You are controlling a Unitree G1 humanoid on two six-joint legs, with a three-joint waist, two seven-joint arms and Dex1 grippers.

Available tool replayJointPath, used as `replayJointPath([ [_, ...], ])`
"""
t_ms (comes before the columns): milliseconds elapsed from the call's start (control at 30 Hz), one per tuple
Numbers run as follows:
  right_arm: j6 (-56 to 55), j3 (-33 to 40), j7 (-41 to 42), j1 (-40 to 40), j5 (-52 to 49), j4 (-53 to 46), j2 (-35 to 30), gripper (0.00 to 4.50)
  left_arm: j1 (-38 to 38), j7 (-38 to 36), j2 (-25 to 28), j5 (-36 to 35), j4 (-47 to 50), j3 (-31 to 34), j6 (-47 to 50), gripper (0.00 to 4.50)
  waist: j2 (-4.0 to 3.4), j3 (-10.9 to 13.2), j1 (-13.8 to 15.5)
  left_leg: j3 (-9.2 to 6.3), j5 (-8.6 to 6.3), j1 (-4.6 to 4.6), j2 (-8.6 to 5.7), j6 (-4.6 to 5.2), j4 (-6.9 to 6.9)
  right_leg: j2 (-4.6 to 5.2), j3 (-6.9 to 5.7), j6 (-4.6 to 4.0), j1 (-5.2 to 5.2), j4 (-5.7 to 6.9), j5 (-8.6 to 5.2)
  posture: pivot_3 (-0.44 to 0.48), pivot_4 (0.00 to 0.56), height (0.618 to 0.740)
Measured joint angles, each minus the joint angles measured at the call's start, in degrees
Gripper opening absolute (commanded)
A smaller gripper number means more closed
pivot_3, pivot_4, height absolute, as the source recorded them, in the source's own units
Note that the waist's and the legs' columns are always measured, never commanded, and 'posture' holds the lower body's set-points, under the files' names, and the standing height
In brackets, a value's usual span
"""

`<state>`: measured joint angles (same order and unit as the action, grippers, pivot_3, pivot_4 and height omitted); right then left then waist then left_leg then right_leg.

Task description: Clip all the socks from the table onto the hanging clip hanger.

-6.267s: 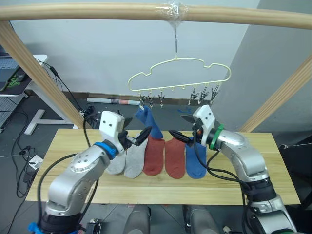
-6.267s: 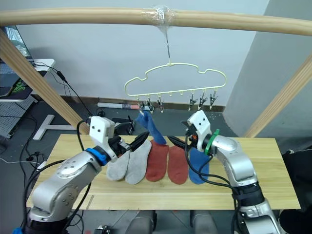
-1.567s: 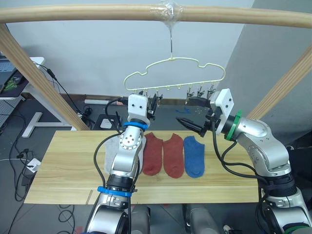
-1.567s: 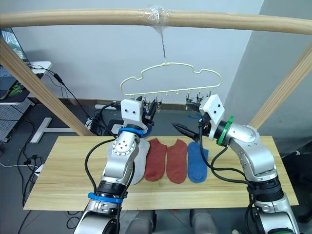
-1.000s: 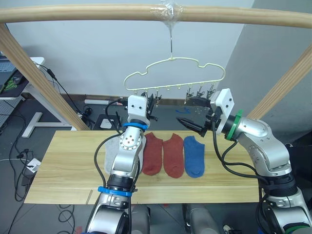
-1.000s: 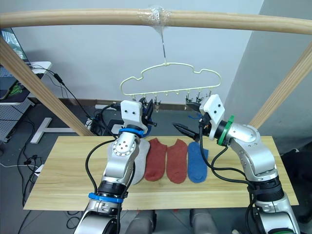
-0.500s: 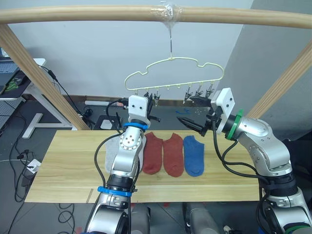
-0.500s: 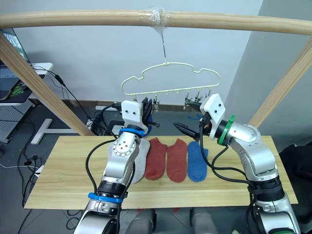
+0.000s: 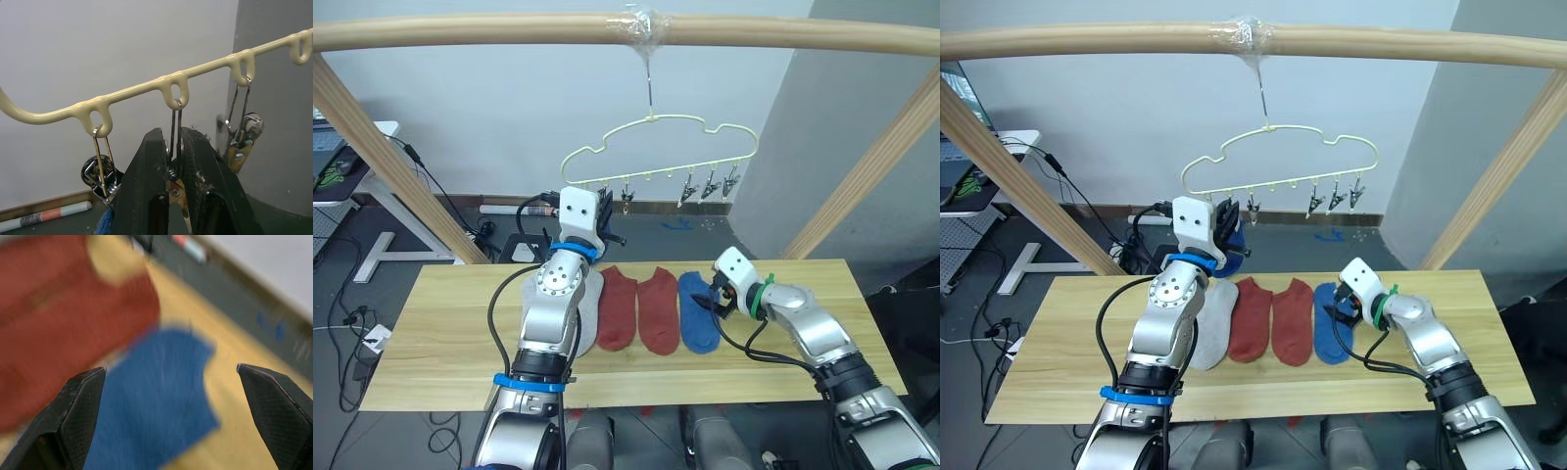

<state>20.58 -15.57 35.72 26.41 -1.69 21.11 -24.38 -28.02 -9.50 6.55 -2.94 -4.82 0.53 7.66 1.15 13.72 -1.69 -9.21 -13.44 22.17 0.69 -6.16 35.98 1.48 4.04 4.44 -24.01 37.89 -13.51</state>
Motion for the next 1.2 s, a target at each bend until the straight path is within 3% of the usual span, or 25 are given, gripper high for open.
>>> replayJointPath([
  [167,-4.03,-0.26,-0.58,3.82,2.41,11.28,3.81,4.50,0.00,-0.24,0.01,-0.32,0.41,-0.13,1.00,0.13,0.00,0.00,-0.24,0.00,0.00,-0.03,0.01,0.00,-0.02,-0.02,0.02,-0.03,-0.02,0.03,0.01,0.066,0.208,0.740],
  [333,-5.36,-0.27,-0.39,5.08,3.32,14.32,5.31,4.50,0.36,-0.42,0.46,-0.30,1.17,-0.11,1.40,0.13,0.00,0.00,-0.11,-0.01,0.00,-0.03,0.01,0.00,-0.01,-0.02,0.02,-0.02,0.01,0.02,0.01,0.082,0.210,0.740],
  [767,-13.02,-3.71,3.89,0.89,7.81,11.52,2.43,0.05,1.19,-1.29,0.93,-0.97,2.34,-0.05,2.79,0.13,-0.01,-0.01,-0.04,-0.04,-0.01,-0.54,0.00,0.00,0.00,-0.02,0.00,0.33,0.61,-0.11,-0.13,0.080,0.207,0.740],
  [900,-14.70,-3.55,5.92,-1.25,7.72,9.24,-1.00,0.02,0.94,-3.45,0.45,-5.64,2.89,1.57,6.08,0.13,-0.02,-0.02,0.03,-0.05,-0.01,-0.55,0.00,0.00,-0.01,-0.01,0.00,0.33,0.65,-0.14,-0.13,0.080,0.207,0.740],
  [1067,-13.93,-2.65,12.06,-5.74,6.20,-0.92,-6.64,0.02,-1.14,-6.27,-0.52,-19.07,4.15,8.18,17.87,0.13,-0.04,0.00,-0.41,-0.05,-0.02,-0.53,0.01,0.01,-0.02,-0.01,0.00,0.34,0.63,-0.16,-0.14,0.081,0.209,0.740],
  [1200,-11.64,-1.19,15.03,-5.97,2.99,-13.36,-6.95,0.02,-3.45,-5.18,-2.87,-33.64,4.46,15.58,31.30,0.13,-0.04,0.00,-0.94,-0.08,-0.02,-0.55,0.03,0.00,-0.01,-0.03,-0.02,0.36,0.64,-0.12,-0.15,0.074,0.210,0.740],
])
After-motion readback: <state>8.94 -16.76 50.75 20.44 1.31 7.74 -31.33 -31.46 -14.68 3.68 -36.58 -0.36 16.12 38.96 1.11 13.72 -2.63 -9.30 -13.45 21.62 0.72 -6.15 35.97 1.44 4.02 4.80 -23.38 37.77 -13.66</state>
